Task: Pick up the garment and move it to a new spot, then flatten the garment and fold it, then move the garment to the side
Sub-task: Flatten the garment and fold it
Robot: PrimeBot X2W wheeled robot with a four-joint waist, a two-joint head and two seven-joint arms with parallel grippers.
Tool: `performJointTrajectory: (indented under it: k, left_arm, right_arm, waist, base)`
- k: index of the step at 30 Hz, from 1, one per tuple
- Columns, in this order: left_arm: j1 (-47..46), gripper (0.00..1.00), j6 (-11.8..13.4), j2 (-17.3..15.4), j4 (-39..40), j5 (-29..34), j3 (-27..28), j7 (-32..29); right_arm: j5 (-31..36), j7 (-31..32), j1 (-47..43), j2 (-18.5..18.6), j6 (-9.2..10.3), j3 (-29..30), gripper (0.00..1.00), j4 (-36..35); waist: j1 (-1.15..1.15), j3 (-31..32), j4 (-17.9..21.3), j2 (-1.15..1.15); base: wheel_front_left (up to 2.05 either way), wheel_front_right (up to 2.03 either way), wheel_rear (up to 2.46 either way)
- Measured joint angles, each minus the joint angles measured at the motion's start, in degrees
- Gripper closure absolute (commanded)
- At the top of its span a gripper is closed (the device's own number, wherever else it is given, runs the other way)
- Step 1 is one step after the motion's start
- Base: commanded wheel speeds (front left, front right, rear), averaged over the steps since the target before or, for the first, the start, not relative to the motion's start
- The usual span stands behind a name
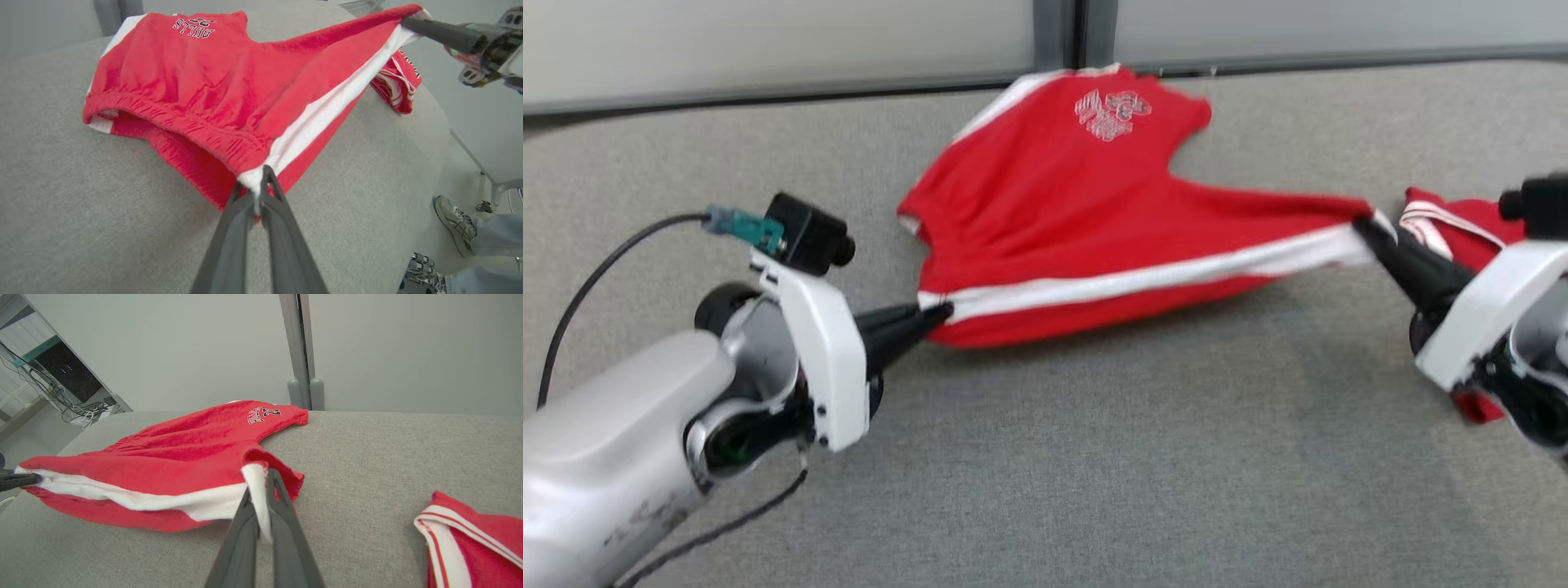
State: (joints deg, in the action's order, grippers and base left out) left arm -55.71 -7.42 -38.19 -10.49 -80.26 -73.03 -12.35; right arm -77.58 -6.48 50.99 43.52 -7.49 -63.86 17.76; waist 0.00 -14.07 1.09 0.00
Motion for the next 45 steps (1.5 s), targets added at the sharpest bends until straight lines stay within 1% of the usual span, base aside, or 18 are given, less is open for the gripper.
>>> performJointTrajectory:
  k: [7, 12, 17, 21, 24, 25, 29, 37, 45]
  left_arm:
    - [9.2, 1.0, 0.0, -5.8, 9.0, -2.0, -0.3, -2.4]
    - [15.4, 1.0, 0.0, -9.2, 15.5, -3.1, -0.3, -3.9]
    - [19.8, 1.0, 1.7, -11.2, 21.9, -4.9, -0.4, -5.6]
    - [20.0, 1.0, 3.0, -11.8, 23.5, -5.2, -0.1, -5.8]
    - [19.1, 1.0, 3.0, -12.0, 23.6, -7.9, 1.1, -6.8]
    - [19.1, 1.0, 3.0, -12.0, 23.6, -7.9, 1.1, -6.8]
    - [16.8, 1.0, 2.9, -12.1, 22.5, -9.1, 3.4, -6.8]
    - [12.8, 1.0, 1.7, -10.1, 20.0, -12.6, 6.1, -8.9]
    - [10.0, 1.0, 0.6, -7.6, 18.0, -12.6, 8.5, -7.9]
  right_arm:
    - [-6.2, 3.1, -8.6, 4.6, 0.0, -2.2, 1.0, -3.9]
    - [-9.5, 4.8, -14.6, 9.6, 0.0, -3.6, 1.0, -8.2]
    - [-10.9, 3.9, -18.2, 14.7, -0.01, -3.7, 1.0, -12.9]
    - [-10.6, 3.0, -18.2, 16.2, -0.01, -2.7, 1.0, -14.1]
    - [-10.0, 3.4, -15.4, 15.3, -0.01, -1.1, 1.0, -13.7]
    - [-10.0, 3.4, -15.4, 15.3, -0.01, -1.1, 1.0, -13.7]
    - [-10.0, 5.1, -10.6, 13.2, -0.01, 1.0, 1.0, -12.1]
    - [-9.2, 14.6, 0.2, 9.3, -0.01, 2.5, 1.0, -5.6]
    - [-7.3, 21.3, 9.9, 5.1, -0.01, 2.8, 1.0, -0.1]
  waist:
    - [0.0, 6.9, 0.9, 0.0]
    - [0.0, 10.5, 1.1, 0.0]
    - [0.0, 12.2, 0.1, 0.0]
    - [0.0, 11.9, -0.5, 0.0]
    - [0.0, 10.5, -0.9, 0.0]
    - [0.0, 10.5, -0.9, 0.0]
    - [0.0, 8.1, -1.4, 0.0]
    - [0.0, 1.8, -3.8, 0.0]
    - [0.0, -4.1, -7.2, 0.0]
  base:
    - [0.0, 0.0, 0.0]
    - [0.0, 0.0, 0.0]
    - [0.0, 0.0, 0.0]
    - [0.0, 0.0, 0.0]
    - [0.0, 0.0, 0.0]
    - [0.0, 0.0, 0.0]
    - [0.0, 0.0, 0.0]
    - [0.0, 0.0, 0.0]
    - [0.0, 0.0, 0.0]
